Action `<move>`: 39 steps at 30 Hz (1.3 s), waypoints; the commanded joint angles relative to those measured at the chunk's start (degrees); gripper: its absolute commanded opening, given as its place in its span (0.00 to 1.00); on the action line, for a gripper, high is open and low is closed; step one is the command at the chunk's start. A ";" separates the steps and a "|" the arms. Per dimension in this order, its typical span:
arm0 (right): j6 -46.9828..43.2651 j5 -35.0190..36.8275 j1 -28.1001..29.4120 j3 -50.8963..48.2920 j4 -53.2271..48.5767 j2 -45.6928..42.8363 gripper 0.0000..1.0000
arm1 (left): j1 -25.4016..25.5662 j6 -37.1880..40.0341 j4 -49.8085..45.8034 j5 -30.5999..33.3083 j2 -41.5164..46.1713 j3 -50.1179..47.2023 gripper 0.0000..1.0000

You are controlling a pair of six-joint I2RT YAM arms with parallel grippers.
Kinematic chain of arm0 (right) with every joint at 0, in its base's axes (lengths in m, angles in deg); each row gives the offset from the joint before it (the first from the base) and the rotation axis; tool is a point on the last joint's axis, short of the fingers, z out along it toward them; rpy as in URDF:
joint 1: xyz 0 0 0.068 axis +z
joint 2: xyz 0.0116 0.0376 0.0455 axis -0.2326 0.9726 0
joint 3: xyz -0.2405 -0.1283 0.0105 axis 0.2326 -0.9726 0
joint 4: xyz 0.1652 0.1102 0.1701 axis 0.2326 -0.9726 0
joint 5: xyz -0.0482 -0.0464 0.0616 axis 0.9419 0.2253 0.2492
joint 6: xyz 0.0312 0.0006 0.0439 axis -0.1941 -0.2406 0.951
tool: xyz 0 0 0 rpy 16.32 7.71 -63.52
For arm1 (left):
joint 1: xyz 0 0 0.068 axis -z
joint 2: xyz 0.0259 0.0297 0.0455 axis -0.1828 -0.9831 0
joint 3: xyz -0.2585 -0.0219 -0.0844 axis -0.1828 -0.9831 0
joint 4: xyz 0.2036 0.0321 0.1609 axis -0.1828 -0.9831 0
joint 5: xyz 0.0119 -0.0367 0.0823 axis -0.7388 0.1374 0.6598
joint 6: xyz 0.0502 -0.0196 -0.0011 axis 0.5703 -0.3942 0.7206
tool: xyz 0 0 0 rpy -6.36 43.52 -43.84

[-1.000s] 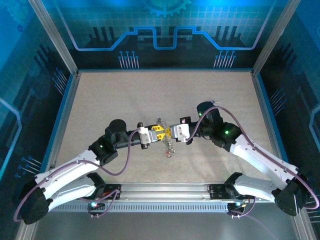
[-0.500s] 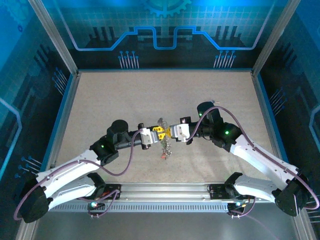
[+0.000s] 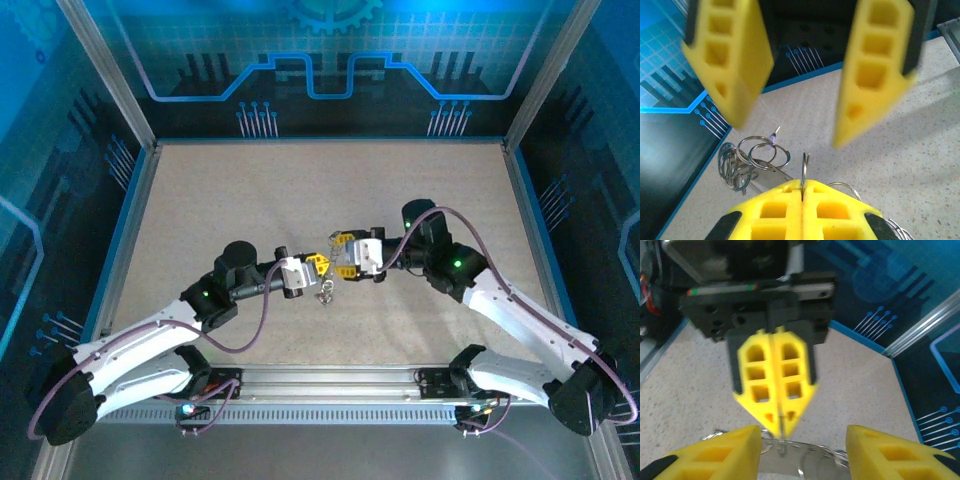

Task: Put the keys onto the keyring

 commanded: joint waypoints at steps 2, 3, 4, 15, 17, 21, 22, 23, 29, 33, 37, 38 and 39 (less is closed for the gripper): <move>13.74 -5.71 -5.75 -4.52 15.08 -2.65 0.50 | 0.13 0.89 1.14 1.58 0.88 -0.09 0.00; 17.86 -5.64 -7.50 -5.37 19.05 -2.63 0.50 | 0.12 0.77 1.19 1.57 0.84 -0.16 0.00; 21.52 -4.46 -9.00 -5.71 21.92 -2.48 0.51 | 0.14 0.82 1.28 1.46 0.68 -0.25 0.00; 65.34 35.69 -24.83 7.88 1.26 11.00 0.66 | 0.07 0.56 -3.03 2.52 1.04 1.53 0.00; 73.98 37.44 -28.77 13.95 -10.04 16.61 0.67 | 0.07 -0.11 -3.94 2.11 1.57 1.85 0.00; 78.05 32.26 -33.19 19.95 -16.68 26.73 0.65 | -0.42 -0.76 -4.19 -1.92 3.29 1.26 0.00; 78.22 33.34 -33.25 20.52 -17.05 28.43 0.66 | -0.92 -1.49 -3.95 -4.91 4.06 1.10 0.00; 78.26 34.47 -33.20 20.96 -17.32 29.59 0.67 | -1.24 -2.53 -3.32 -7.07 4.82 0.85 0.00; 77.64 38.21 -33.49 25.00 -19.77 37.20 0.70 | -1.66 -5.64 -1.94 -12.58 8.52 0.50 0.00; 78.32 37.44 -33.59 25.68 -18.34 41.25 0.68 | -1.69 -6.86 -2.84 -15.69 10.19 1.83 0.00; 79.16 37.38 -33.59 26.79 -18.20 44.46 0.66 | -1.69 -7.75 -1.48 -17.62 11.07 2.18 0.00; 79.15 37.27 -33.70 26.85 -18.02 44.85 0.65 | -1.74 -8.43 -1.08 -17.76 11.18 2.19 0.00; 78.83 36.72 -33.77 26.91 -17.65 45.27 0.65 | -1.69 -9.03 -0.64 -18.07 11.24 2.41 0.00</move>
